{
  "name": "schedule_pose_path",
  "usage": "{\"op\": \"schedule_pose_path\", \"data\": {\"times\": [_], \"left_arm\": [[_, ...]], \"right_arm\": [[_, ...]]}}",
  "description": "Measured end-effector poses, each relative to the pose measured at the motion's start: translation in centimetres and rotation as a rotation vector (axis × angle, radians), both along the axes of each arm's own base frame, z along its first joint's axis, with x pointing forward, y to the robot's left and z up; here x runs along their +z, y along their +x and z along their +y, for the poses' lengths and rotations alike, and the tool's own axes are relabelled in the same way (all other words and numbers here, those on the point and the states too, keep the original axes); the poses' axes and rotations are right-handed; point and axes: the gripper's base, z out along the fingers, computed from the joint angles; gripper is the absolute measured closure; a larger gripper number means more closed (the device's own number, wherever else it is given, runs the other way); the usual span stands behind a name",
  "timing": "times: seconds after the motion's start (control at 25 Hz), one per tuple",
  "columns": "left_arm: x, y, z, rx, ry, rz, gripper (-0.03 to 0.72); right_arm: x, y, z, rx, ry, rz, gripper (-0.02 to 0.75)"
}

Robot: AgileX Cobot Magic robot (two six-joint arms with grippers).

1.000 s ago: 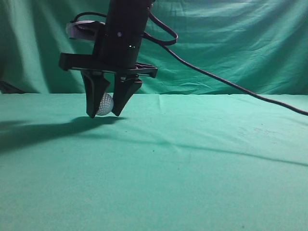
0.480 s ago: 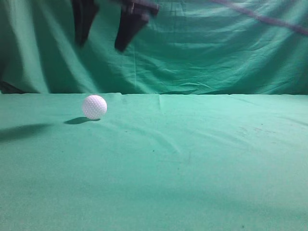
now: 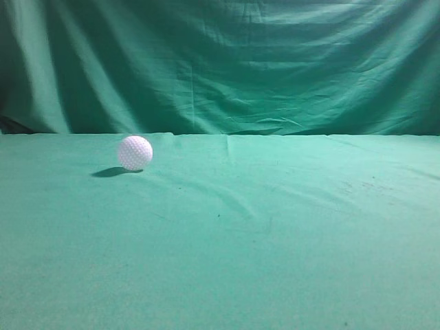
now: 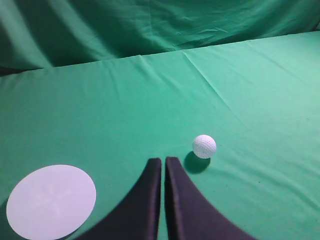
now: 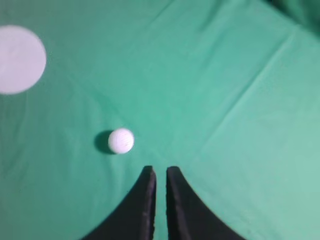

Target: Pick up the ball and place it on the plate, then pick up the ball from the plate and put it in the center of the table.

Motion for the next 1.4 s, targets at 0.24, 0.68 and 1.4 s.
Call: {"op": "schedule_pose_path", "data": {"times": [0.24,0.68,1.4], "left_arm": [[-0.1,-0.1,-0.2,-0.024,0.000,0.011,0.688],[-0.5,-1.6,-1.3,-0.174,0.018,0.054,0.688],[-3.7,-1.9,-0.9,-0.132,-0.016,0.061,0.688]], "right_arm": [[5.3,-4.1,-4.0,-0.058,0.109,-0.092,0.675],[2.9,-15.0,-13.8,-0.067,0.162,-0.143,0.675],[-13.1,-23.8,-20.8,-0.036,0.481,-0.340,0.675]]}}
